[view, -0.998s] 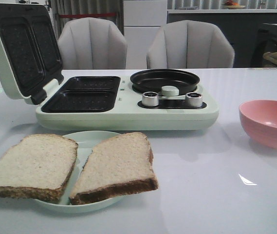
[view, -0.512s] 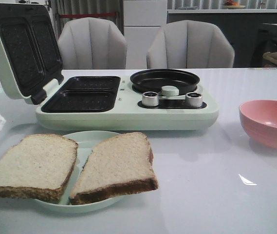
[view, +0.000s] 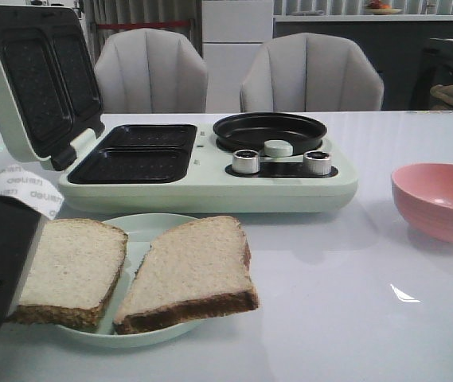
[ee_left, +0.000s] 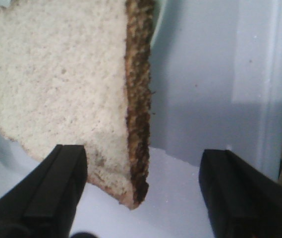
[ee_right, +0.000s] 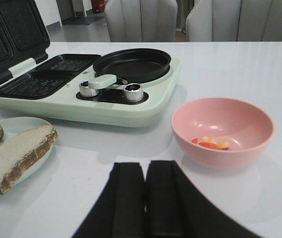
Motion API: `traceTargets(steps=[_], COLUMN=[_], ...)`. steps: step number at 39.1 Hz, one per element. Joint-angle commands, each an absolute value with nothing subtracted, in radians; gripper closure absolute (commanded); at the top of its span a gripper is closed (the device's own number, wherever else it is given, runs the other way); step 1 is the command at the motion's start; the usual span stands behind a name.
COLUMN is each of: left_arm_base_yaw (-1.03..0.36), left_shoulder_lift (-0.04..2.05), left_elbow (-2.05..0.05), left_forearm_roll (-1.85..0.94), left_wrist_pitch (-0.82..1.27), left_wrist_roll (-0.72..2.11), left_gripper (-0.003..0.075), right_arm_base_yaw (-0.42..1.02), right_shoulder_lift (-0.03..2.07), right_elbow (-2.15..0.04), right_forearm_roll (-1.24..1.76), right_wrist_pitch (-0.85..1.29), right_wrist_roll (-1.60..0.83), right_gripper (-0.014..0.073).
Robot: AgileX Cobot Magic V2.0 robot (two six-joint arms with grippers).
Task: Make breakfast with bread and shrimp
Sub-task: 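Grasp the bread slice nearest the left gripper by its edge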
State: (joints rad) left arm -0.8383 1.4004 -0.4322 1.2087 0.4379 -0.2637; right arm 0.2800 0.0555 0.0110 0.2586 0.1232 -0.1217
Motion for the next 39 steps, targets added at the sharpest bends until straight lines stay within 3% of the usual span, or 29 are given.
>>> traceTargets(steps=[1,21,25,31,39], left_arm_base_yaw=[-0.838,-0.788,-0.787,-0.787,-0.787], left_shoulder_lift=[1.401,1.506,1.53,1.539,1.527], left_elbow=[-0.457,-0.506,-0.506,-0.509,-0.522], left_forearm_roll=[1.241,1.37,1.378,1.366,1.359], left_wrist_pitch=[0.44,0.448,0.466,0.462,0.489], left_wrist_roll=[-0.279,-0.383,-0.383,-0.383,-0.383], left_gripper=[0.0208,0.0224,0.0334,0.0607,0.0602], right_arm_base_yaw=[0.282,0.282,0.282,0.282,0.282], right_shoulder_lift=[0.067,0.067,0.067,0.067,0.067], right_elbow=[-0.016,-0.016,-0.016,-0.016,-0.016], right_forearm_roll=[0.262,0.262,0.262,0.262,0.262], right_wrist_pitch=[0.047,0.047,0.047,0.047,0.047], right_wrist_roll=[-0.127,-0.127,-0.127,-0.127,-0.127], right_gripper=[0.0454,0.0454,0.0454,0.0454,0.0454])
